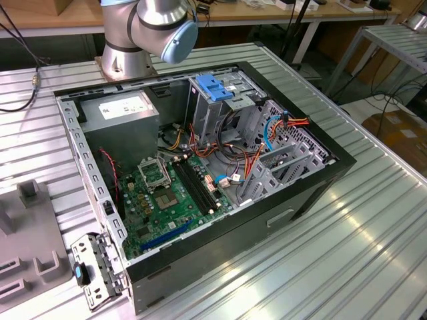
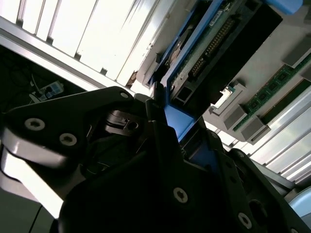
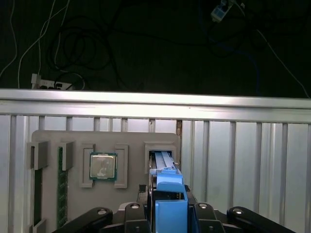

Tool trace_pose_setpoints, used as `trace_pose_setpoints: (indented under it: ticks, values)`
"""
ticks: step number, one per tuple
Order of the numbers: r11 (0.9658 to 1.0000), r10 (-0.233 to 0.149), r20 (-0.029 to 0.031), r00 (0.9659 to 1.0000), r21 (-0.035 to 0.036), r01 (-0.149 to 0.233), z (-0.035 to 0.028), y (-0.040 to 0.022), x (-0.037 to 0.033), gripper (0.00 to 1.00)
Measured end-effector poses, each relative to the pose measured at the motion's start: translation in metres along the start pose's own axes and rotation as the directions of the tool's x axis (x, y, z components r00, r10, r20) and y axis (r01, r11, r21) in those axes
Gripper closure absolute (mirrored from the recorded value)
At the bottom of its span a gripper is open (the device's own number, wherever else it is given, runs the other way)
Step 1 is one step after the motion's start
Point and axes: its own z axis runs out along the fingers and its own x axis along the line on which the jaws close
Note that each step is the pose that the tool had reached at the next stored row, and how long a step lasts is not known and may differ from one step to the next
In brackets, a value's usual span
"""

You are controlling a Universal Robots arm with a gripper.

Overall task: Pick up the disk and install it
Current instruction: 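Pick up the disk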

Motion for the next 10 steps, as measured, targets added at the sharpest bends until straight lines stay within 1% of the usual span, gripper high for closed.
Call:
trace_pose_setpoints:
  ticks: [6, 10]
  values:
    - [0.9996, 0.029, 0.0006, 0.9996, 0.0007, -0.029, 0.0002, 0.0, 0.0, 0.63]
    - [0.9996, 0.03, 0.0006, 0.9996, 0.0007, -0.03, 0.0002, 0.0, 0.0, 0.63]
